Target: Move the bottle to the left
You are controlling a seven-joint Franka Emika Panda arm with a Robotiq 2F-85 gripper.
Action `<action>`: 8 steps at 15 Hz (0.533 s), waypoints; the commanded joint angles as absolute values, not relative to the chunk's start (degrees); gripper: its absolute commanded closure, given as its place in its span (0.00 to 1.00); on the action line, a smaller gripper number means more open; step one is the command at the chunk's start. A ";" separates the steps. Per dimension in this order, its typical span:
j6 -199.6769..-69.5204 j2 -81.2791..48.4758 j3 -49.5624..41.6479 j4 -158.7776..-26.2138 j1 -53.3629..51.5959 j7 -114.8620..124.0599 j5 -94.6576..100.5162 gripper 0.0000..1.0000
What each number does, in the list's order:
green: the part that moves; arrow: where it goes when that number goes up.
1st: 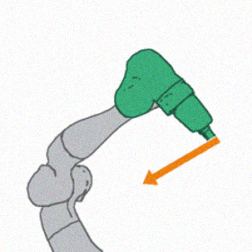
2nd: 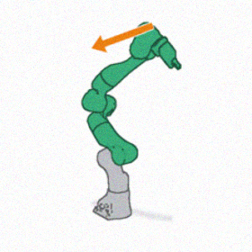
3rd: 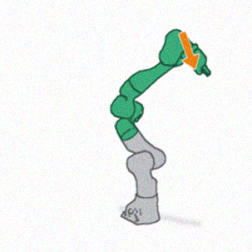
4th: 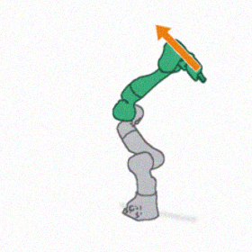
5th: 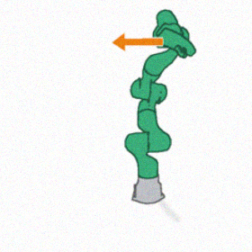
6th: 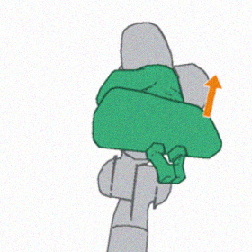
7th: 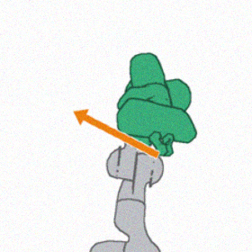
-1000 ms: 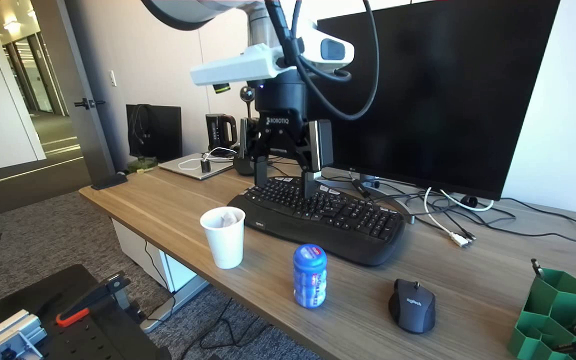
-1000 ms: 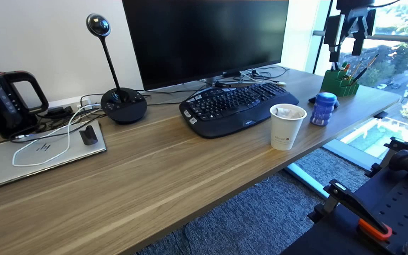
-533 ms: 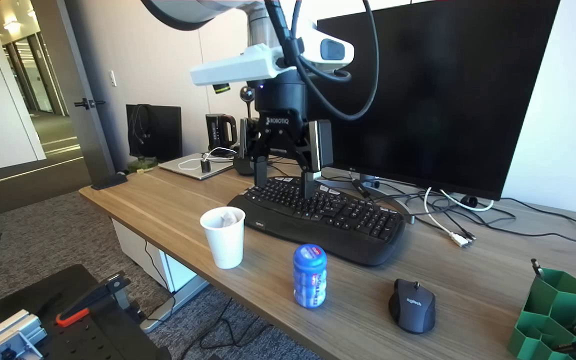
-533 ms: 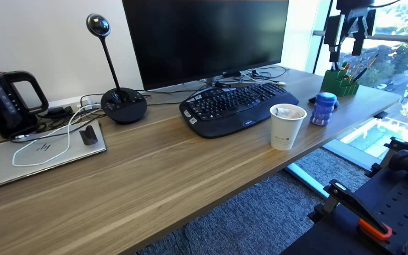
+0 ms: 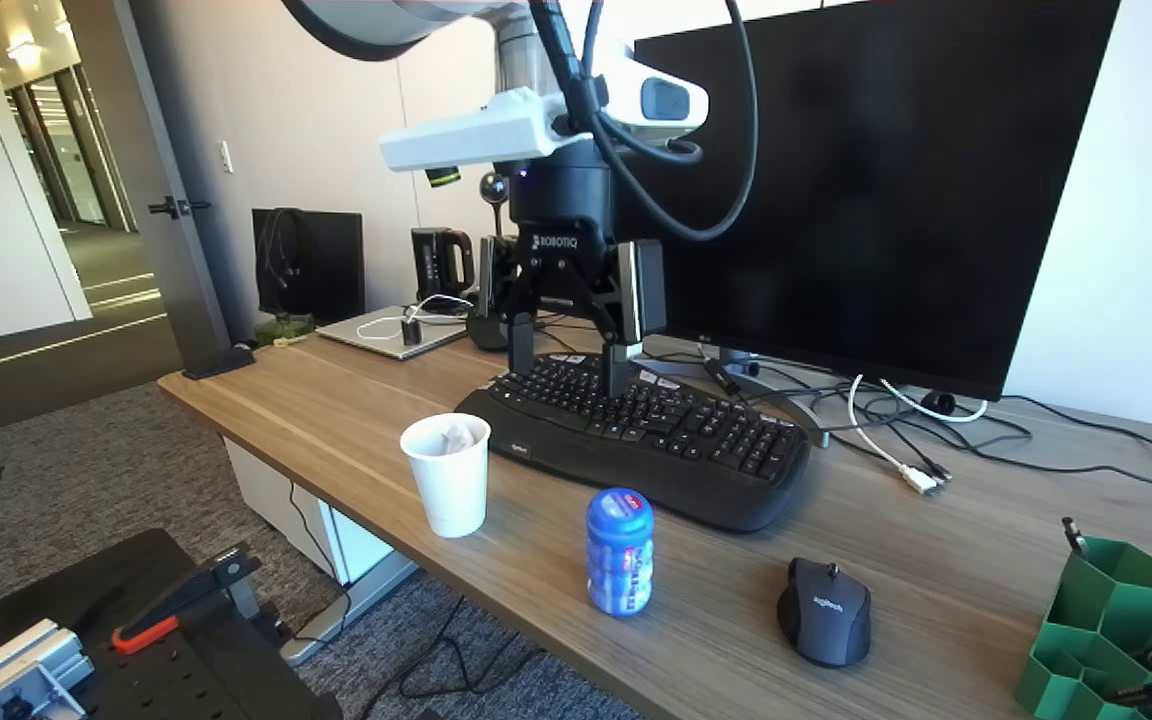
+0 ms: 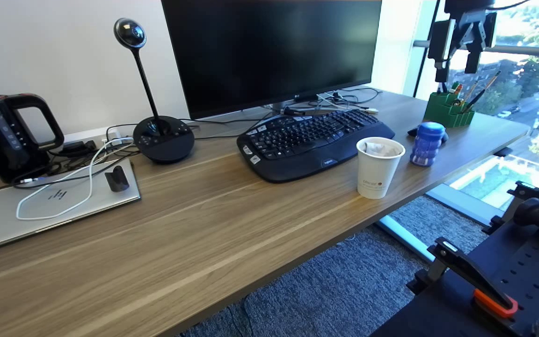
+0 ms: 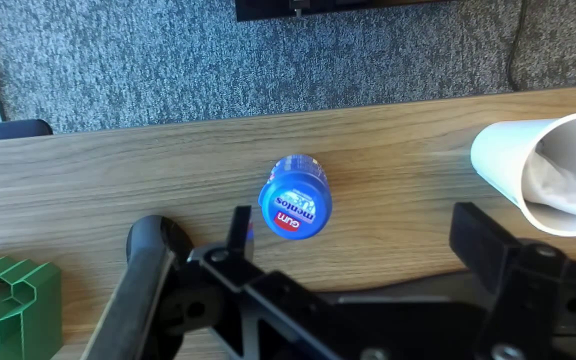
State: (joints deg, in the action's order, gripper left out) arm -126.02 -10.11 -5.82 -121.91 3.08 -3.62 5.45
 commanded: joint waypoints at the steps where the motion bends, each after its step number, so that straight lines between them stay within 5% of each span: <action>1: -125.84 -10.10 -5.27 -121.79 3.61 -3.55 5.55 0.00; 8: -125.62 -11.05 -4.99 -120.82 4.11 -7.12 4.07 0.00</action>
